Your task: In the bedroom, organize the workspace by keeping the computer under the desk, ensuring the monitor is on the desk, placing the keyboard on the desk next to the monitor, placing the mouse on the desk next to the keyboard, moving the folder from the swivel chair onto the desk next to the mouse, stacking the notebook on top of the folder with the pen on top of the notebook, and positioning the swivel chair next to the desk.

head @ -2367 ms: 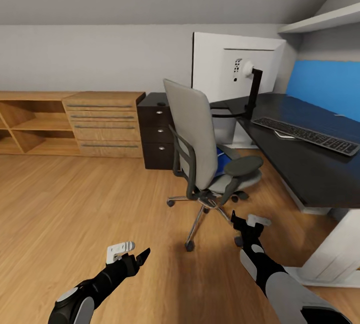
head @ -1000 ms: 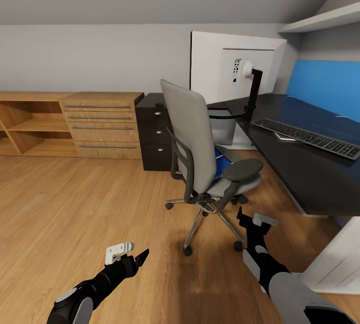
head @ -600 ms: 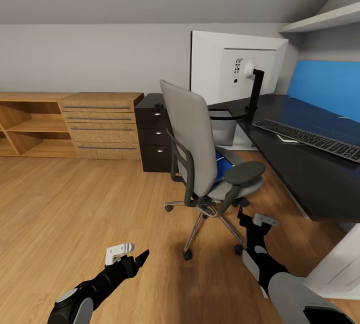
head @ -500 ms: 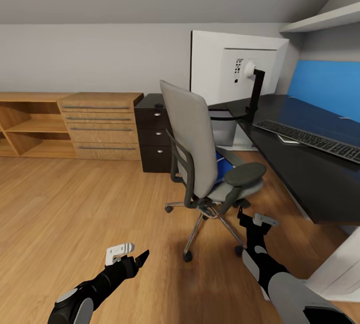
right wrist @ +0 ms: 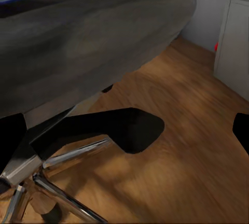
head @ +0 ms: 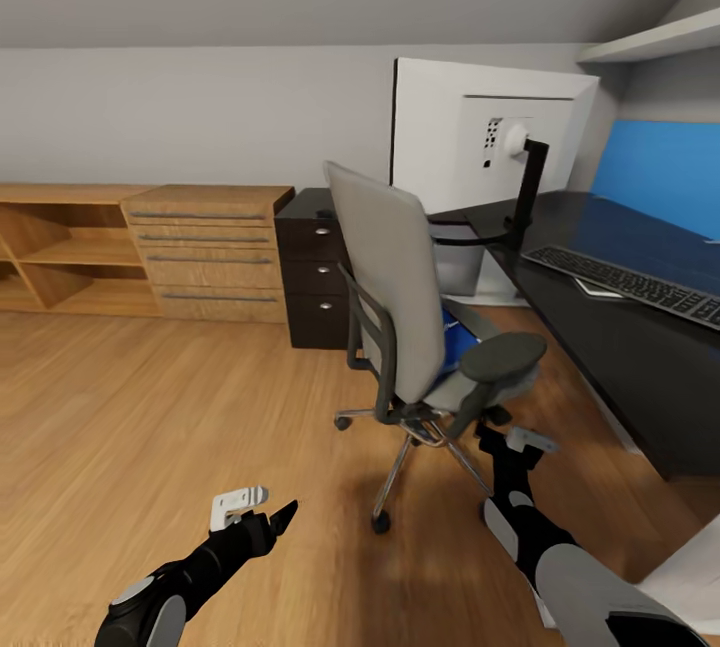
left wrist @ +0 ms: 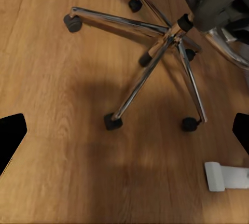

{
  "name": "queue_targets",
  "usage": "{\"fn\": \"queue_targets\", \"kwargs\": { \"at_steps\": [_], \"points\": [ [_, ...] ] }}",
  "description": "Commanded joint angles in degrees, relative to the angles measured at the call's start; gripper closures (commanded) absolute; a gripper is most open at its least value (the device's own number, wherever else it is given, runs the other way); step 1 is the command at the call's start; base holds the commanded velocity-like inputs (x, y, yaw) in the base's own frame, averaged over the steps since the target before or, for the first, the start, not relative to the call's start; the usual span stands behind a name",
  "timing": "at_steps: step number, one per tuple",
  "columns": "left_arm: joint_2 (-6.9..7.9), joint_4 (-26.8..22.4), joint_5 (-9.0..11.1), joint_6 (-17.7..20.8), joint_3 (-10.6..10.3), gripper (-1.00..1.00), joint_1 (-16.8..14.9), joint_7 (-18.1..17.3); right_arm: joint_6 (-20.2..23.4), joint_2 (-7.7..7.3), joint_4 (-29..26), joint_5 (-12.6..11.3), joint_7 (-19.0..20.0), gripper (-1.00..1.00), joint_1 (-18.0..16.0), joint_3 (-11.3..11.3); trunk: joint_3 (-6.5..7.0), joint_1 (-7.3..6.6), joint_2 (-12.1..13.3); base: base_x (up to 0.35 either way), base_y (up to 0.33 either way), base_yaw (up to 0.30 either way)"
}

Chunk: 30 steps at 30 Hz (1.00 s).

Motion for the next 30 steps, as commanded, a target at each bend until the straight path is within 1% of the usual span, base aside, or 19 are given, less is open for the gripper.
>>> {"fn": "queue_targets", "kwargs": {
  "at_steps": [1,30],
  "points": [
    [-0.04,-0.02,0.21,0.44,0.15,-1.00,-0.06,-0.24,-0.16,0.01,0.02,-0.15,0.30,-1.00,-0.03,0.27,-0.05,-0.01,-0.02,0.001,0.000,0.250],
    [-0.09,1.27,0.29,0.35,-0.28,-1.00,-0.07,-0.21,-0.16,0.17,0.11,-0.09,0.30,-1.00,0.00,0.27,-0.05,-0.01,-0.02,0.000,0.000,0.273]
  ]
}}
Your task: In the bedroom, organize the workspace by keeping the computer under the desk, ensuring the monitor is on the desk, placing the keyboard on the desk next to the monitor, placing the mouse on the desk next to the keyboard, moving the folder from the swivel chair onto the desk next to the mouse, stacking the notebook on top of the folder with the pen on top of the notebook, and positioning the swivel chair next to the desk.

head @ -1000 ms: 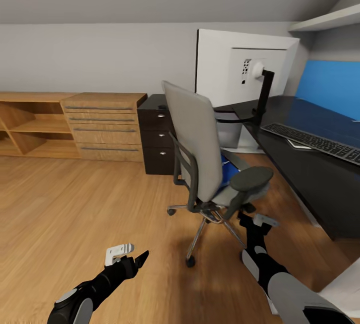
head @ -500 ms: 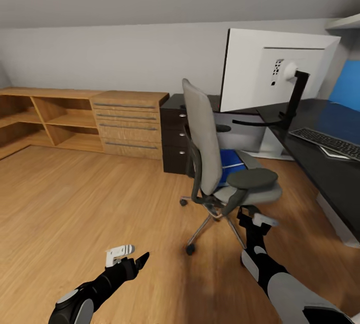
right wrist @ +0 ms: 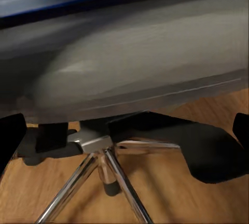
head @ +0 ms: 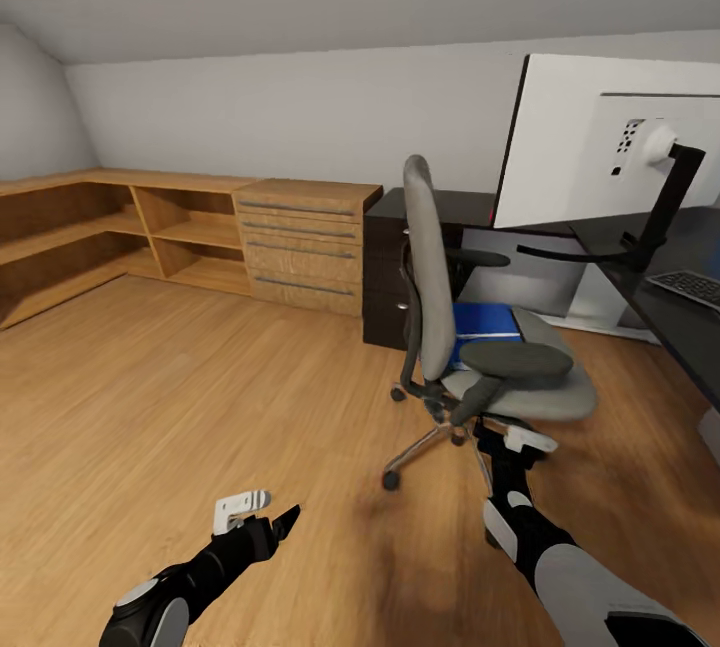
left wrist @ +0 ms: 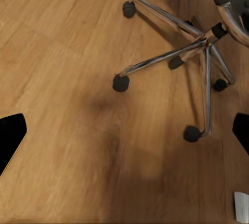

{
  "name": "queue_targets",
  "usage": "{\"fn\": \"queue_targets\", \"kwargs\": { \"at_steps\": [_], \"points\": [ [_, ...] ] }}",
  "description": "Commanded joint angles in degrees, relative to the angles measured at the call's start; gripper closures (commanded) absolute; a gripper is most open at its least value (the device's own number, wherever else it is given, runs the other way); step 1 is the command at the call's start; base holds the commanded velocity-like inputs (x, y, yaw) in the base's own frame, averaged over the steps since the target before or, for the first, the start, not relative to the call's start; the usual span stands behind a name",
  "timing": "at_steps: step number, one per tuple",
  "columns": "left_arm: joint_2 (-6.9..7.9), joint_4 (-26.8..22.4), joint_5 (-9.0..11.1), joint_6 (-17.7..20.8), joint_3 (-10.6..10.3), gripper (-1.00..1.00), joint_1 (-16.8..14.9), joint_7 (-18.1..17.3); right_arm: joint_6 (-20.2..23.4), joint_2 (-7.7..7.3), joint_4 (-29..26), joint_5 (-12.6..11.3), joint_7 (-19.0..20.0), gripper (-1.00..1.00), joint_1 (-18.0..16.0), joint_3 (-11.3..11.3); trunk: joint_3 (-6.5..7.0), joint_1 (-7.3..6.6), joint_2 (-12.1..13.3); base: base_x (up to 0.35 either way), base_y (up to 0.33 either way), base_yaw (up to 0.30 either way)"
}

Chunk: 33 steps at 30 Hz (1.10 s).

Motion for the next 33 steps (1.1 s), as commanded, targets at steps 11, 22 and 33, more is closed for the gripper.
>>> {"fn": "queue_targets", "kwargs": {
  "at_steps": [11,22,33],
  "points": [
    [-0.15,0.00,0.28,0.43,0.14,-1.00,-0.05,-0.23,-0.26,0.03,0.01,-0.28,0.23,-1.00,-0.02,-0.11,-0.05,-0.01,-0.02,0.000,0.104,0.237],
    [-0.20,0.68,0.29,0.43,0.05,-1.00,-0.02,-0.23,-0.26,-0.03,0.01,-0.25,0.23,-1.00,-0.04,-0.11,-0.05,-0.01,-0.02,0.000,0.007,0.129],
    [-0.17,0.70,0.30,0.43,0.05,-1.00,-0.03,-0.23,-0.26,-0.07,0.01,-0.24,0.23,-1.00,-0.03,-0.11,-0.01,-0.01,-0.02,0.000,0.000,0.004]
  ]
}}
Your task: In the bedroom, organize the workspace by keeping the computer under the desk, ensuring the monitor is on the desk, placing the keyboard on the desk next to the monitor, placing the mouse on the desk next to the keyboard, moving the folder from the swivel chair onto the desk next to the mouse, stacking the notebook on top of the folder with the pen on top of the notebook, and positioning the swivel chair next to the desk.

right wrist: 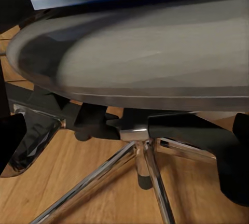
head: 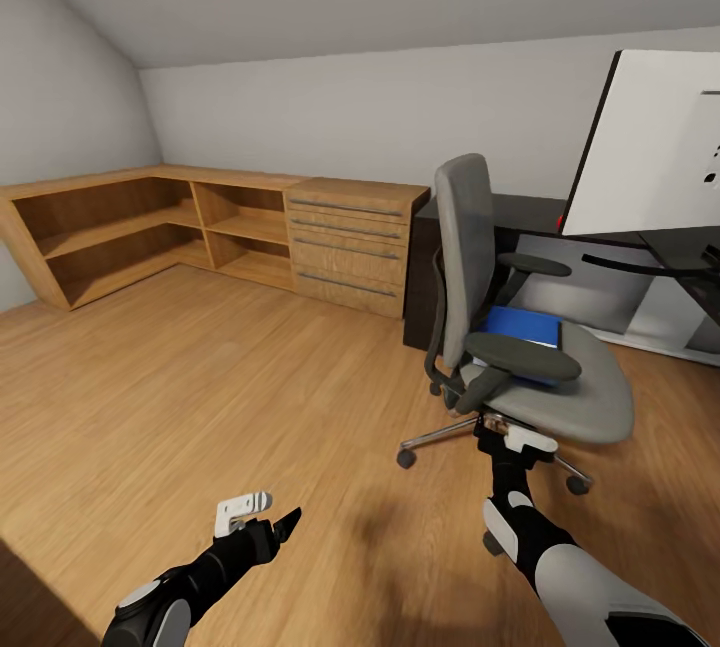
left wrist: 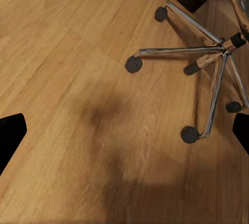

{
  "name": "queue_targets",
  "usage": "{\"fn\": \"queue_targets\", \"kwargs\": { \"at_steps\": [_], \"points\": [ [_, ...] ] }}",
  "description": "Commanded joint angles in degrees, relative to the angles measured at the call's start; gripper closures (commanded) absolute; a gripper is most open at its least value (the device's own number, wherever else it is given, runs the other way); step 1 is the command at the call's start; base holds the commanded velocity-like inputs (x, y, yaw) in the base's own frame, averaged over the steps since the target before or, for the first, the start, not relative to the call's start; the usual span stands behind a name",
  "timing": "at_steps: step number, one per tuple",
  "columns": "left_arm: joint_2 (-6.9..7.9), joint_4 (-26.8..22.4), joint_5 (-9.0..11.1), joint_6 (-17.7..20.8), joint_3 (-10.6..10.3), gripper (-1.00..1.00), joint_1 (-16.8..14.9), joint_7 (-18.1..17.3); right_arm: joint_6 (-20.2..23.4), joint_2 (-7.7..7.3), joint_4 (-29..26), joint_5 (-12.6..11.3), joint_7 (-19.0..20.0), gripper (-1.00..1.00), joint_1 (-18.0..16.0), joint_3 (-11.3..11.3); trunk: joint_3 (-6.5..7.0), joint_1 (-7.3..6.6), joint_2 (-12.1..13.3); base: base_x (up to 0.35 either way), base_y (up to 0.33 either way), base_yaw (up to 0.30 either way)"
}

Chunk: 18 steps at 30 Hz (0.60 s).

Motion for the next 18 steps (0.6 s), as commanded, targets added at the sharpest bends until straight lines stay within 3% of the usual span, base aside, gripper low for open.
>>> {"fn": "queue_targets", "kwargs": {
  "at_steps": [1,18],
  "points": [
    [-0.05,-0.04,0.24,0.42,0.14,-1.00,-0.03,-0.19,-0.27,0.01,0.03,-0.41,0.21,-1.00,-0.04,0.03,-0.05,-0.01,-0.02,0.000,0.000,0.000],
    [0.03,-0.06,0.31,0.27,0.21,-1.00,-0.05,-0.46,-0.27,0.10,0.03,-0.29,0.28,-1.00,-0.03,0.11,-0.05,-0.01,-0.02,0.000,0.000,0.000]
  ]
}}
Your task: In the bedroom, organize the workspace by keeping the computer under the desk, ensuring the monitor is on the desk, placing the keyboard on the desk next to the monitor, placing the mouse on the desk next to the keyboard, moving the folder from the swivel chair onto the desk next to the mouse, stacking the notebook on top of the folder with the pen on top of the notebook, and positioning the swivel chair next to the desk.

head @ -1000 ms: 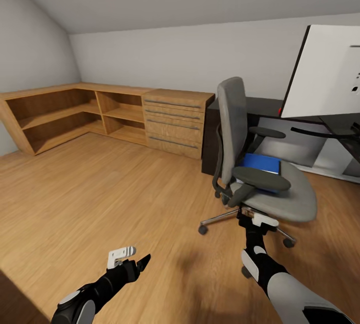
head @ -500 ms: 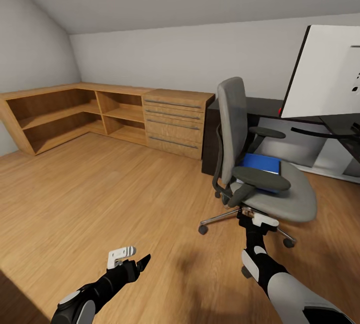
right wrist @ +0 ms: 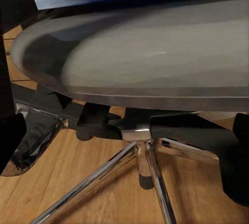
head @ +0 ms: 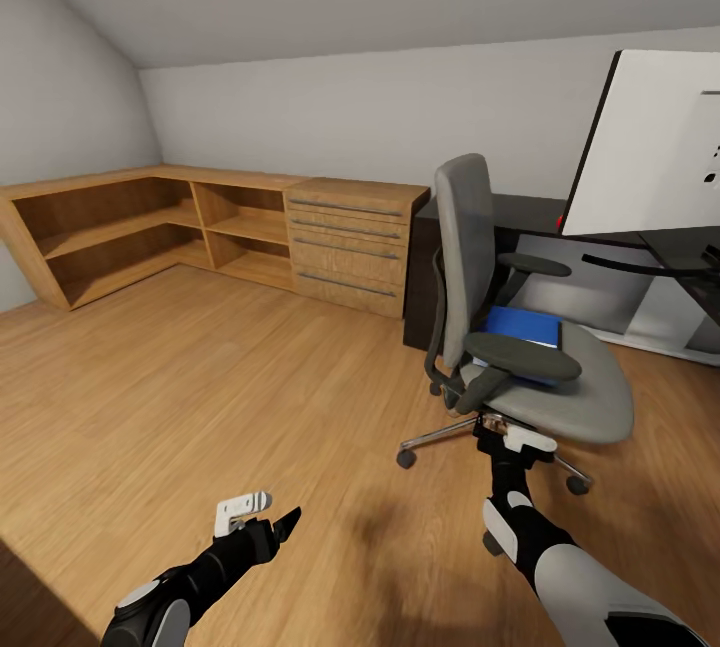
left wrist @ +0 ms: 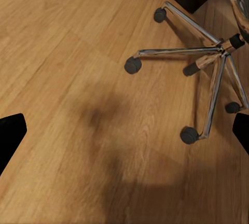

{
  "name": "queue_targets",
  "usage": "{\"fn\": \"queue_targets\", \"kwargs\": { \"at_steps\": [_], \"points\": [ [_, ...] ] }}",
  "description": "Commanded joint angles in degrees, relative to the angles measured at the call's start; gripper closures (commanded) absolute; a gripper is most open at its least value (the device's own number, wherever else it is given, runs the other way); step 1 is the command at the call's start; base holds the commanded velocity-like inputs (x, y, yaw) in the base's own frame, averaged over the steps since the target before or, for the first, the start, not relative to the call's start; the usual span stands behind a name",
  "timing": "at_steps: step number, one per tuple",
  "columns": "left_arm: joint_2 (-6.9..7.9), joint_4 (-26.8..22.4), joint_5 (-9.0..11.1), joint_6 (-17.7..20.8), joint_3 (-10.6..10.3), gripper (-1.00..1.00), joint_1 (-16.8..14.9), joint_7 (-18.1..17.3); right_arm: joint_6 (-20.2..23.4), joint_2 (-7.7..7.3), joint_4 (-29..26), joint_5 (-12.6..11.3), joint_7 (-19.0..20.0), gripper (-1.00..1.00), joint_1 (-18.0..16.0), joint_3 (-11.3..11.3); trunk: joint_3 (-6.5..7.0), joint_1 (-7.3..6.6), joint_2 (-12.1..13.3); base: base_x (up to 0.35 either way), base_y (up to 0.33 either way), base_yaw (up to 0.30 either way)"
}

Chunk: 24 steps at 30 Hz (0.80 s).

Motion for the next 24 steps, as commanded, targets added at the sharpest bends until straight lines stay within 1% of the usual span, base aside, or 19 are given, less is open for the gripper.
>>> {"fn": "queue_targets", "kwargs": {
  "at_steps": [1,9,11,14,19,24],
  "points": [
    [-0.05,-0.06,0.24,0.43,0.15,-1.00,-0.03,-0.20,-0.28,0.02,0.04,-0.42,0.22,-1.00,-0.03,-0.07,-0.05,-0.01,-0.02,0.000,0.000,0.000],
    [-0.08,-0.07,0.25,0.48,0.17,-1.00,-0.02,-0.11,-0.28,0.11,-0.01,-0.42,0.23,-1.00,0.00,-0.06,1.39,-1.77,3.19,0.000,0.000,0.000],
    [-0.11,-0.08,0.25,0.48,0.17,-1.00,-0.02,-0.06,-0.34,0.66,-0.28,-0.42,0.16,-1.00,0.04,-0.06,1.74,-2.21,3.99,0.000,0.000,0.000],
    [-0.12,-0.04,0.19,0.54,0.17,-1.00,-0.01,0.02,-0.36,0.92,-0.47,-0.40,0.14,-1.00,0.05,-0.06,2.28,-2.87,5.19,0.000,0.000,0.000],
    [-0.13,-0.03,0.16,0.56,0.17,-1.00,-0.01,-0.01,-1.57,1.39,-0.58,-0.35,0.11,-1.00,0.13,-0.06,3.18,-3.97,7.20,0.000,0.000,0.000],
    [-0.08,-0.03,0.22,0.54,0.17,-1.00,-0.02,-0.09,-1.82,1.50,-0.51,-0.05,0.12,-1.00,0.14,-0.06,3.18,-3.97,7.20,0.000,0.000,0.000]
  ]
}}
